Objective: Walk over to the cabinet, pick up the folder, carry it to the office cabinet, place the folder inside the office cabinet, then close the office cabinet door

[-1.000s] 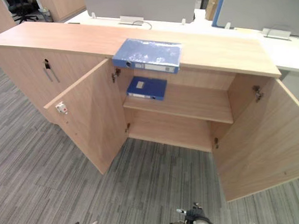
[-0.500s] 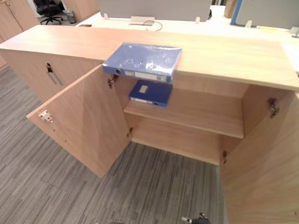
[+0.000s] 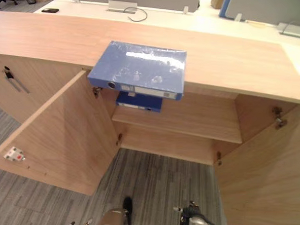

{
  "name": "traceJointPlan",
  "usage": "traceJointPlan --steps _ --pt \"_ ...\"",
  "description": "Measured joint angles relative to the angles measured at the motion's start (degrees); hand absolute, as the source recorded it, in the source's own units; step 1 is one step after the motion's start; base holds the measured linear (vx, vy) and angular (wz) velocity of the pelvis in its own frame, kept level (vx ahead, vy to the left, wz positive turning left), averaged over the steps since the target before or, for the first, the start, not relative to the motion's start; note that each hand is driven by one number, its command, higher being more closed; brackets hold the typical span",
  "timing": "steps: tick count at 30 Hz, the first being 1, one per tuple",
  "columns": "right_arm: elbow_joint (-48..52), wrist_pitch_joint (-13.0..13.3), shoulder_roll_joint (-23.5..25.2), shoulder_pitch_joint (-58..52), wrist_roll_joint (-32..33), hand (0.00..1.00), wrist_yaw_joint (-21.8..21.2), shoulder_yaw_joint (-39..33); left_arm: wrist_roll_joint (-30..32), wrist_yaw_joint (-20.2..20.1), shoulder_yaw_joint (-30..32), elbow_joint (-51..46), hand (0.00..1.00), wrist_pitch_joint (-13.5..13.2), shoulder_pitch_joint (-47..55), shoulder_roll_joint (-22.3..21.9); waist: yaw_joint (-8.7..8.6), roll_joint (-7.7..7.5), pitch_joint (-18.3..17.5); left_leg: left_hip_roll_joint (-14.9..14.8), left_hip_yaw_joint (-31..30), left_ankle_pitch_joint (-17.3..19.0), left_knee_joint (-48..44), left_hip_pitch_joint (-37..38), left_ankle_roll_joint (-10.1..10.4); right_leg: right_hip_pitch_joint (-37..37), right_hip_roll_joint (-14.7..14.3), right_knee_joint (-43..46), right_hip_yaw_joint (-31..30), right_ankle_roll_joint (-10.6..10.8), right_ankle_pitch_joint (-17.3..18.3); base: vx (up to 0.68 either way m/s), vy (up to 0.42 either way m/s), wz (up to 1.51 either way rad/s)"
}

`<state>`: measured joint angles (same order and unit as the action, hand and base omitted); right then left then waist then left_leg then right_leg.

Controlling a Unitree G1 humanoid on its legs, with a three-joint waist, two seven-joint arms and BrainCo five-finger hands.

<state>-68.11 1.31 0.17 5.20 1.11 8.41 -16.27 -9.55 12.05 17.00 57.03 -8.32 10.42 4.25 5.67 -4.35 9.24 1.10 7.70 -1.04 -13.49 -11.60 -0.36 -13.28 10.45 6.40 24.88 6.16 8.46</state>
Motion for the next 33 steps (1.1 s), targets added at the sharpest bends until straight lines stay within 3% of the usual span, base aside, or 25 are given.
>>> traceJointPlan --steps 2,6,8,10,12,15,18,20,21,22,24,27,29,33 --pt "-0.1 0.0 0.2 -0.3 0.0 0.0 -0.2 0.0 0.0 0.0 0.0 0.6 0.0 0.0 0.0 0.0 -0.03 0.25 -0.6 1.5 0.5 -0.9 3.8 2.4 -1.2 -0.2 1.5 0.1 -0.1 1.4 -1.2 0.12 0.179 -0.19" --pt "-0.1 -0.9 -0.5 -1.7 -0.4 0.0 -0.8 -0.7 0.0 0.0 0.1 0.9 0.0 0.0 1.2 -0.6 -0.23 1.45 -1.8 4.9 1.7 -1.7 12.4 8.8 -1.9 1.3 6.0 6.7 -0.6 1.5 -1.5 0.12 0.195 -0.23" --pt "0.1 -1.5 -0.8 -3.1 -1.4 0.0 -1.2 -1.4 0.1 0.0 -0.1 0.8 0.0 0.0 2.1 -1.1 -0.46 2.99 -2.5 6.1 2.0 -1.1 15.5 11.9 -2.7 4.4 8.8 15.3 -1.6 1.2 -1.6 0.13 0.23 -0.19" --pt "1.6 -1.7 -1.0 -3.8 -1.8 0.0 -1.5 -2.6 0.3 0.0 -0.4 0.9 0.0 0.1 2.4 -1.3 -1.55 3.7 -2.8 6.9 2.8 -0.8 16.2 13.8 -3.1 7.7 12.5 25.5 -0.9 -0.6 -2.3 0.14 0.212 -0.04" --pt "1.7 -1.7 -1.1 -3.8 -2.2 0.0 -1.6 -2.7 0.4 -0.1 -0.4 0.9 0.0 0.2 2.6 -1.4 -1.72 3.97 -3.0 6.6 3.4 -0.7 16.0 15.0 -4.0 9.2 14.0 30.1 2.0 -1.3 -2.3 0.12 0.13 -0.1" --pt "2.1 -1.6 -1.1 -3.6 -2.3 0.0 -1.7 -2.6 0.9 -0.1 -0.8 0.9 0.0 0.5 2.3 -1.4 -2.03 4.59 -2.9 4.7 3.2 0.0 14.8 15.9 -5.1 11.5 11.5 30.5 4.1 -1.4 1.8 0.09 -0.014 -0.04" --pt "2.9 -1.4 -1.1 -3.6 -2.2 0.0 -1.7 -2.6 1.0 -0.2 -1.3 1.1 0.0 0.5 2.0 -1.4 -2.85 5.05 -2.6 1.9 1.4 1.2 12.6 16.3 -4.0 13.5 6.8 26.2 3.9 -1.1 4.4 0.01 -0.159 0.24" --pt "2.9 -1.4 -1.1 -3.8 -2.2 0.0 -1.7 -2.4 1.0 -0.2 -1.0 1.5 0.0 0.6 2.2 -1.4 -2.86 4.72 -2.7 1.5 0.9 2.4 11.4 16.7 -2.8 13.7 4.1 19.5 2.0 -1.2 3.7 -0.08 -0.223 0.17" --pt "2.8 -1.4 -0.9 -3.9 -2.2 0.0 -1.7 -2.3 1.1 -0.3 -0.9 1.4 0.0 0.6 2.3 -1.0 -2.73 3.58 -2.6 2.7 0.4 3.6 10.5 16.7 -2.2 14.1 3.6 14.2 0.7 -4.3 0.9 -0.1 -0.225 0.2" --pt "2.7 -1.4 -1.1 -4.0 -2.2 0.0 -1.8 -2.5 1.4 -0.4 -0.5 1.8 0.0 0.6 2.1 -1.2 -2.77 3.5 -2.4 2.8 -0.5 3.7 10.3 16.7 -2.0 14.0 4.0 14.2 1.0 -2.9 1.9 -0.08 -0.216 0.24" --pt "3.2 -1.4 -2.0 -4.5 -2.3 0.0 -1.8 -2.6 2.0 -0.5 2.6 1.0 0.0 0.6 3.1 -3.7 -3.03 5.27 -3.3 0.9 -1.9 2.8 11.7 16.0 -0.3 13.9 1.3 10.6 2.4 -2.7 2.4 0.02 -0.175 0.2" --pt "2.8 -1.5 -1.6 -5.0 -2.3 0.0 -1.8 -2.8 2.0 -0.9 4.6 0.8 0.0 0.7 3.4 -4.0 -2.82 4.73 -3.5 -2.6 -3.2 2.6 11.0 13.4 1.9 13.0 -3.3 4.9 4.8 -3.1 2.1 0.07 -0.259 0.15" --pt "2.6 -1.5 -1.7 -5.0 -2.2 0.0 -1.7 -2.7 2.0 -1.2 4.4 0.9 0.0 0.7 3.4 -3.8 -2.89 4.62 -3.4 -3.6 -3.9 3.3 10.1 12.8 3.0 11.8 -4.9 2.7 5.3 -3.5 1.1 0.11 -0.204 0.15" --pt "2.3 -1.4 -1.7 -4.6 -1.8 0.0 -1.6 -2.6 1.9 -2.0 1.4 0.9 0.0 0.7 3.1 -2.5 -2.43 4.51 -3.4 -7.0 -1.2 9.9 -4.1 8.4 6.3 7.4 -7.5 0.2 6.6 -5.3 0.2 0.18 -0.127 0.04"
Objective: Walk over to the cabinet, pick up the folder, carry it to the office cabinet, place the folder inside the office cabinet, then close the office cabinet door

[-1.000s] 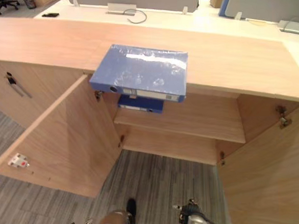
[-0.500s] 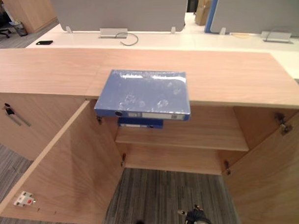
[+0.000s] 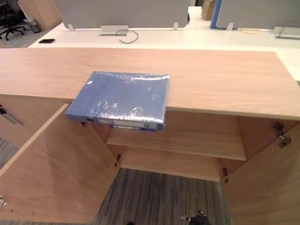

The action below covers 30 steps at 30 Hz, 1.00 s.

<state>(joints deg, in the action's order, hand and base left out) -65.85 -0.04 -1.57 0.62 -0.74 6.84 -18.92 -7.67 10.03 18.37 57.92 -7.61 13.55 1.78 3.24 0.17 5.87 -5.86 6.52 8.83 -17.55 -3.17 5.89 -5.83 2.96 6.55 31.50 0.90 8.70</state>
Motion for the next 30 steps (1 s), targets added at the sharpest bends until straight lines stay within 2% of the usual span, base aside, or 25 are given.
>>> traceJointPlan --steps 2,3,5,6,7,8,9,11,12,15,20,21,24,29,30 --pt "-0.2 0.0 -0.2 0.4 0.1 0.0 0.1 0.0 -1.3 -0.6 -1.6 0.0 0.0 0.0 -0.4 0.8 0.17 -0.21 0.3 -1.0 4.5 2.3 -8.4 -2.5 -0.8 -2.4 0.4 -0.5 -0.6 -0.9 0.3 0.19 -0.004 0.1" --pt "-0.3 0.0 -0.6 0.5 0.1 0.0 0.1 0.1 -2.6 -1.1 -2.8 -0.1 0.0 -0.1 -0.7 1.1 0.29 -0.23 0.4 -0.8 6.2 4.2 -11.8 -3.9 -2.0 -4.3 0.8 -1.4 -0.7 -1.0 0.4 0.18 0.054 0.12" --pt "-0.4 0.0 -0.9 1.5 0.1 0.0 0.1 0.3 -5.9 -2.3 -4.7 -1.7 0.0 -0.2 -0.9 1.5 0.62 -0.32 0.6 0.3 6.8 5.0 -11.6 -6.5 -2.9 -4.9 2.1 -1.2 -1.0 -1.0 0.4 0.16 0.091 -0.01" --pt "-0.4 0.0 -1.2 2.6 0.0 0.0 0.1 0.6 -11.5 -4.2 -7.1 -5.4 0.0 -0.2 -0.5 1.7 1.03 -0.34 1.3 1.1 6.6 4.1 -8.9 -8.3 -3.0 -5.3 3.3 -0.5 -1.5 -0.6 0.6 0.15 0.151 -0.13" --pt "-0.4 0.0 -1.4 2.6 0.0 0.0 0.0 1.1 -13.6 -4.9 -8.2 -8.2 0.0 -0.2 0.3 1.6 1.2 -0.26 1.3 1.1 6.5 2.1 -6.7 -8.8 -3.3 -5.2 3.5 -0.1 -1.8 0.2 1.0 0.16 0.172 -0.2" --pt "-0.2 0.0 -1.5 2.8 -0.2 0.0 -0.1 2.7 -18.2 -6.5 -9.9 -15.4 0.0 -0.4 2.4 1.5 1.55 -0.32 1.6 0.6 5.9 -5.1 -3.0 -9.0 -4.7 -5.7 3.4 0.3 -2.3 2.5 2.4 0.16 0.2 -0.04" --pt "-0.2 0.0 -0.3 3.0 -0.5 0.0 -0.4 3.6 -23.8 -8.1 -10.9 -20.7 0.0 -0.6 2.7 2.0 1.9 -2.14 1.9 2.1 6.0 -5.1 -2.8 -8.4 -5.0 -5.8 4.6 0.1 -2.7 3.3 2.6 0.15 0.2 -0.01" --pt "-0.1 0.0 0.5 3.5 -0.6 0.0 -0.7 4.9 -29.5 -9.6 -12.2 -29.5 0.0 -0.7 3.0 1.8 2.25 -3.92 2.4 3.8 6.3 -5.4 -1.0 -8.2 -5.4 -5.0 6.1 0.1 -3.1 3.0 2.4 0.15 0.206 0.05" --pt "-0.1 0.0 0.5 3.8 -0.7 0.0 -1.0 5.1 -32.7 -9.8 -13.4 -35.3 0.0 -0.7 3.4 1.6 2.46 -4.16 2.6 4.7 6.6 -5.6 -0.2 -7.5 -5.9 -5.2 6.8 -0.1 -3.3 3.0 2.3 0.11 0.143 0.01" --pt "1.0 -0.1 1.1 3.8 -0.8 0.0 -1.7 7.4 -35.8 -9.9 -15.3 -49.4 0.0 -1.8 5.7 1.8 2.56 -4.06 2.7 6.3 7.4 -7.2 4.4 -4.5 -7.2 -5.9 8.0 -0.3 -3.6 3.6 1.4 0.04 0.084 -0.1" --pt "1.2 -0.4 1.9 2.5 -2.7 0.0 -1.8 8.0 -35.3 -9.1 -17.0 -60.1 0.0 -2.9 6.0 1.3 2.66 -3.97 2.3 7.6 6.9 -12.6 13.4 -0.8 -6.9 -5.8 8.3 -1.1 -3.5 4.1 0.9 -0.05 -0.02 0.0" --pt "1.1 -0.7 1.8 1.8 -2.7 0.0 -1.8 8.1 -32.6 -7.7 -17.8 -63.1 0.0 -2.9 6.3 0.1 2.64 -3.69 1.9 7.8 6.7 -14.5 16.6 0.1 -6.8 -5.4 8.0 -1.4 -3.5 4.1 0.9 -0.08 -0.052 0.04" --pt "0.4 -1.0 1.3 0.0 -2.7 0.0 -1.8 9.4 -28.2 -5.4 -18.0 -69.4 0.0 -3.0 7.3 -2.9 2.63 -3.36 1.3 7.7 6.0 -16.1 19.2 0.5 -6.6 -5.1 7.3 -1.8 -3.4 4.1 0.9 -0.07 -0.036 0.07" --pt "-0.7 -1.0 0.7 -0.6 -2.6 0.0 -1.7 9.5 -15.4 0.1 -17.4 -78.0 0.0 -3.3 7.6 -4.6 2.96 -3.11 0.8 7.7 5.2 -18.0 21.7 1.3 -6.8 -5.1 6.8 -2.1 -3.0 4.1 1.0 -0.03 -0.011 0.08" --pt "-1.1 -0.9 0.7 -0.6 -2.6 0.0 -1.5 9.5 -10.7 2.2 -17.4 -79.4 0.0 -3.5 7.5 -4.8 3.05 -3.11 0.7 7.8 5.0 -18.1 21.7 1.2 -6.9 -5.1 6.8 -2.1 -2.9 4.1 1.0 0.0 -0.002 0.06"
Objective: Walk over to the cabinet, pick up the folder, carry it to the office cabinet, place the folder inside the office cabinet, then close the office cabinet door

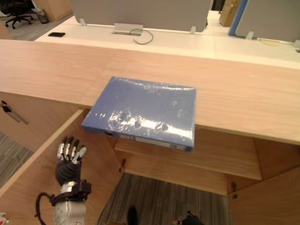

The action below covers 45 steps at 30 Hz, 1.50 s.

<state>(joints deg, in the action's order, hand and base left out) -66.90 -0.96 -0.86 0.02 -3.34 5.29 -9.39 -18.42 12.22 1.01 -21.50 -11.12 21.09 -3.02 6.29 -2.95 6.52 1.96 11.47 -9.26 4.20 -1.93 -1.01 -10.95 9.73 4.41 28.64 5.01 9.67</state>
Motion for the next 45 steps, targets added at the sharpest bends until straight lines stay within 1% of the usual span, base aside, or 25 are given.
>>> traceJointPlan --steps 2,3,10,13,16,17,18,20,21,22,24,27,29,31,34,38,40,45 --pt "-0.3 0.0 0.0 0.0 0.0 0.0 0.4 0.0 4.0 2.0 0.0 -2.0 0.0 -0.2 -0.1 0.0 0.14 -0.02 -0.4 0.2 -0.6 -0.2 0.3 -0.2 0.0 0.0 -0.1 -0.2 0.5 0.0 0.0 0.01 -0.005 0.16" --pt "-0.4 0.1 0.0 -0.1 0.0 0.0 0.8 0.1 5.0 3.0 0.0 -3.0 0.0 -0.5 -0.2 0.0 0.17 -0.06 -0.7 0.4 -1.1 -0.4 0.6 -0.5 -0.1 0.0 -0.1 -0.2 0.9 0.0 0.0 0.02 -0.007 0.21" --pt "-2.6 0.1 0.0 0.6 0.0 0.0 1.5 0.5 7.7 6.8 1.1 -6.2 0.0 -0.6 -0.5 -0.1 1.3 -0.07 -1.7 0.7 -2.8 -0.7 0.5 -1.1 0.0 -0.6 -0.7 -1.5 1.1 0.0 -0.1 0.03 -0.017 0.13" --pt "-3.3 0.1 0.0 0.5 0.0 0.0 1.6 0.5 13.6 9.6 1.5 -8.3 0.0 -0.5 -0.7 -0.1 1.74 -0.04 -2.1 0.7 -3.2 -0.7 0.4 -1.1 0.1 -1.0 -0.9 -1.8 1.1 0.0 0.0 0.01 -0.024 0.06" --pt "-4.4 0.5 -0.1 0.4 -0.1 0.0 2.0 1.8 27.5 13.4 0.8 -10.9 0.0 0.2 -0.8 0.5 2.02 -0.01 -2.7 0.6 -3.3 -0.7 0.4 -1.1 0.1 -1.0 -1.0 -1.9 1.1 0.0 0.0 0.0 0.0 0.0" --pt "-4.6 0.7 -0.1 0.5 -0.1 0.0 2.0 2.4 30.5 14.2 0.1 -11.8 0.0 0.4 -1.0 1.0 1.96 0.0 -2.8 0.6 -3.3 -0.7 0.4 -1.1 0.2 -1.0 -1.0 -1.9 1.1 0.0 0.0 0.0 0.0 0.0" --pt "-4.8 0.9 -0.2 0.5 -0.2 0.0 2.2 2.8 35.5 15.3 -1.2 -12.6 0.0 0.5 -1.5 2.1 2.02 0.05 -2.9 0.6 -3.4 -0.8 0.5 -1.1 0.2 -1.0 -1.1 -1.9 1.1 0.0 0.0 0.0 0.0 0.0" --pt "-4.9 1.0 -0.4 0.5 -0.4 0.0 2.6 4.2 40.7 16.2 -4.2 -14.3 0.0 0.5 -2.7 4.8 1.89 0.27 -3.0 0.5 -3.5 -0.8 0.6 -1.1 0.2 -0.9 -1.1 -2.0 1.0 -0.1 0.0 0.0 0.0 0.0" --pt "-4.9 1.0 -0.5 0.5 -0.4 0.0 2.6 4.6 42.4 16.3 -5.2 -14.6 0.0 0.5 -3.2 5.6 1.84 0.31 -3.0 0.6 -3.5 -0.8 0.6 -1.1 0.3 -0.9 -1.1 -2.0 1.0 -0.1 0.1 0.0 0.0 0.0" --pt "-5.0 1.0 -0.7 0.5 -0.8 0.0 2.7 5.1 46.0 16.5 -7.4 -15.2 0.0 0.5 -4.5 7.3 1.7 0.34 -3.0 0.6 -3.5 -0.8 0.7 -1.2 0.3 -0.8 -1.1 -2.0 1.0 -0.3 0.2 0.0 0.0 0.0" --pt "-5.1 1.0 -0.8 0.8 -1.3 0.0 2.7 6.3 48.7 16.7 -9.8 -15.3 0.0 0.3 -6.1 9.1 1.15 0.35 -3.1 0.5 -3.5 -0.9 0.7 -1.4 0.3 -0.4 -1.1 -2.0 0.8 -0.3 0.2 0.0 0.0 0.0" --pt "-5.4 1.2 -1.0 1.5 -1.4 0.0 2.7 7.3 53.5 16.9 -11.6 -15.3 0.0 0.1 -8.1 10.9 0.47 0.14 -3.3 0.5 -3.5 -0.9 0.6 -2.0 0.3 0.1 -1.1 -2.1 0.7 -0.1 0.0 0.0 0.0 0.0" --pt "-6.1 1.2 -1.2 1.7 -1.5 0.0 2.7 7.4 56.0 17.1 -12.0 -15.3 0.0 0.1 -8.9 11.3 0.46 0.18 -3.3 0.6 -3.5 -0.9 0.6 -2.0 0.3 0.1 -1.1 -2.3 0.7 -0.1 0.0 0.04 -0.021 -0.02" --pt "-6.7 1.2 -1.3 2.1 -2.4 0.0 2.7 8.9 57.5 17.6 -13.1 -15.2 0.0 0.1 -9.6 11.8 0.37 0.21 -3.4 0.6 -3.5 -0.9 0.6 -2.0 0.3 0.1 -1.4 -2.3 0.5 -0.1 0.0 0.04 -0.041 -0.04" --pt "-7.1 1.4 -1.3 2.6 -2.4 0.0 2.7 9.5 59.9 17.7 -15.8 -15.0 0.0 0.1 -11.2 13.9 0.16 0.46 -3.6 0.3 -3.5 -0.9 0.5 -1.9 0.3 0.1 -1.5 -2.4 0.1 -0.1 0.0 0.02 -0.032 -0.05" --pt "-7.1 1.8 -1.6 2.7 -2.5 0.0 2.5 9.5 63.2 17.6 -17.8 -12.5 0.0 0.0 -14.4 16.4 -0.21 1.44 -4.3 -0.2 -2.9 -0.9 0.5 -1.5 0.3 0.1 -1.6 -2.2 -0.7 -0.1 0.0 0.0 -0.015 -0.09" --pt "-7.1 2.2 -2.1 2.6 -2.5 0.0 2.2 9.6 65.6 17.6 -18.7 -10.8 0.0 0.1 -16.0 18.5 -0.57 2.01 -4.7 -0.4 -2.5 -1.0 0.6 -1.0 0.3 0.1 -1.6 -2.1 -1.3 -0.2 0.0 -0.02 -0.007 -0.12" --pt "-7.6 2.2 -2.5 2.3 -2.6 0.0 1.9 9.5 67.8 17.5 -19.4 -10.5 0.0 0.1 -18.3 21.5 -0.95 2.0 -5.6 -0.6 -2.4 -1.1 0.7 -0.9 0.5 0.2 -1.7 -2.1 -1.8 -0.2 0.0 -0.01 -0.002 -0.04"
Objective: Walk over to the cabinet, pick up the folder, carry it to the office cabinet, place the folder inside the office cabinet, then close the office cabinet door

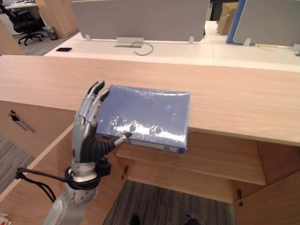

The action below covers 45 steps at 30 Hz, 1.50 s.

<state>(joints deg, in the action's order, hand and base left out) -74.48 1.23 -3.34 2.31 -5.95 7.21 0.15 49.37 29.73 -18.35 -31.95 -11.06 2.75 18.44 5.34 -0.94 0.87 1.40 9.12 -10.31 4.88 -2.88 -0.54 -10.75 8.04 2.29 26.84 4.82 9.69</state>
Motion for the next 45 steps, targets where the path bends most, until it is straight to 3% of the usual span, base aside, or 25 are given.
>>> traceJointPlan --steps 9,29,45 --pt "0.0 0.0 0.0 0.1 -2.0 0.0 -0.3 -0.1 0.9 -0.1 0.0 0.0 0.0 -0.1 -0.3 4.5 -0.52 -0.23 -1.3 -0.2 0.1 -0.1 0.0 0.1 0.1 0.0 -0.1 0.0 -0.3 -0.1 0.0 0.0 0.0 0.0" --pt "0.0 0.0 0.1 0.2 -2.0 0.0 -0.4 -0.1 2.6 -2.2 -1.4 6.2 0.0 -1.6 -0.3 9.0 -1.25 -0.76 -2.0 -1.3 1.0 -0.5 0.1 0.1 0.6 0.5 -1.0 0.0 -1.4 -0.7 -0.4 0.0 -0.005 -0.02" --pt "2.5 0.0 0.2 0.3 -2.3 0.0 -0.6 -1.3 5.0 -2.6 1.7 19.3 0.0 0.6 -4.2 11.6 -1.97 -1.66 -1.1 -1.7 0.5 -0.4 0.5 1.1 1.3 -0.3 -1.7 -0.9 -1.8 -1.2 -0.5 0.01 -0.017 -0.02"
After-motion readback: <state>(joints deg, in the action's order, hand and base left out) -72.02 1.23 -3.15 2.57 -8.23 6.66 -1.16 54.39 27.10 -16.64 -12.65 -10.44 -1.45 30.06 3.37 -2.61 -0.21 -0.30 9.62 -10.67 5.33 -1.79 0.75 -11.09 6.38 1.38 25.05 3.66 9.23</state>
